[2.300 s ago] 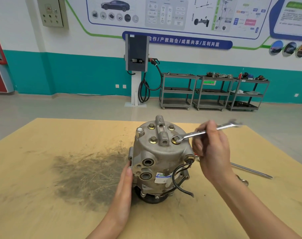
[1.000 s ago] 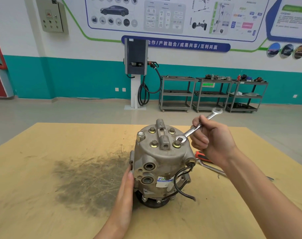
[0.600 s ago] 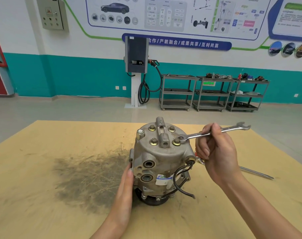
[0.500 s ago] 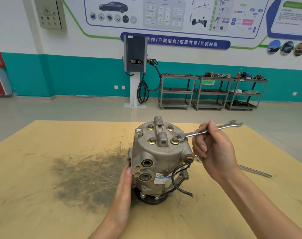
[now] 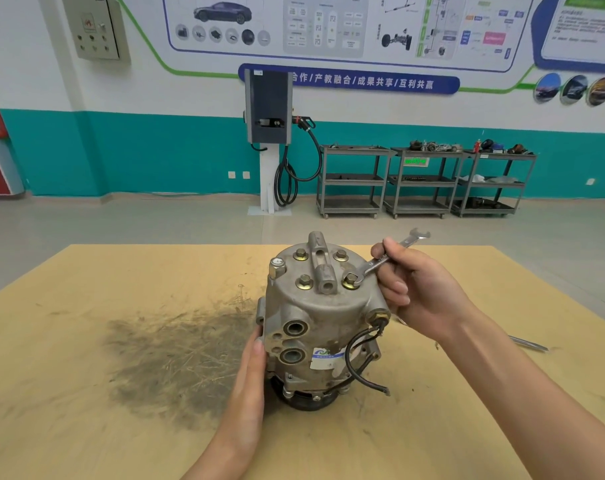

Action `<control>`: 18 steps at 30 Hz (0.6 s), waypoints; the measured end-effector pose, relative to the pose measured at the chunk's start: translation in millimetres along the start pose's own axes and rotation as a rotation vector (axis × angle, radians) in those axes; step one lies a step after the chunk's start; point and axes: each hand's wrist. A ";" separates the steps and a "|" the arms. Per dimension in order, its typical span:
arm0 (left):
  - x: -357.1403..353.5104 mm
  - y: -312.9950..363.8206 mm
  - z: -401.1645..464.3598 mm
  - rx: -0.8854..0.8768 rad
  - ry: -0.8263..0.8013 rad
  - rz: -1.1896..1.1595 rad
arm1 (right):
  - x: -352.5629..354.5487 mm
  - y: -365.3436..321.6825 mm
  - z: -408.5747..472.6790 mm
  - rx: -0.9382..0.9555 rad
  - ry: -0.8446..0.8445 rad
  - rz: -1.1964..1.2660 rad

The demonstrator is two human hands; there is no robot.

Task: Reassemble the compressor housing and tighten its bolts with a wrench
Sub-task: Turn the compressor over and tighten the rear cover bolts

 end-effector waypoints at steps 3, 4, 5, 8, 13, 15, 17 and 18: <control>-0.1 0.3 -0.2 0.001 -0.011 -0.025 | -1.3 9.2 -10.5 0.262 0.052 -0.098; -0.1 0.3 -0.3 0.001 -0.013 -0.027 | -2.0 13.9 -16.3 0.378 0.075 -0.158; 0.1 0.7 -0.5 -0.003 -0.013 -0.027 | -3.3 18.6 -22.7 0.497 0.105 -0.241; 0.2 1.1 -0.3 -0.011 -0.006 -0.019 | -7.1 27.4 -41.8 0.827 0.163 -0.555; 1.1 0.8 -0.2 -0.013 -0.004 -0.037 | -17.7 33.4 -61.2 1.188 0.001 -1.138; -0.3 1.9 -0.4 -0.009 -0.009 -0.039 | -21.7 29.7 -62.1 1.232 0.027 -1.173; -1.0 2.8 -0.6 -0.011 -0.018 -0.036 | -24.7 22.6 -63.4 1.248 0.025 -1.115; -0.9 3.0 -0.7 -0.012 -0.017 -0.039 | -25.8 18.4 -63.6 1.251 0.037 -1.089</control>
Point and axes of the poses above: each hand's wrist, its own z-axis towards the middle knuckle, its own x-axis out of the back of the hand, y = z × x, and after that the axes turned 8 degrees about x, right-handed
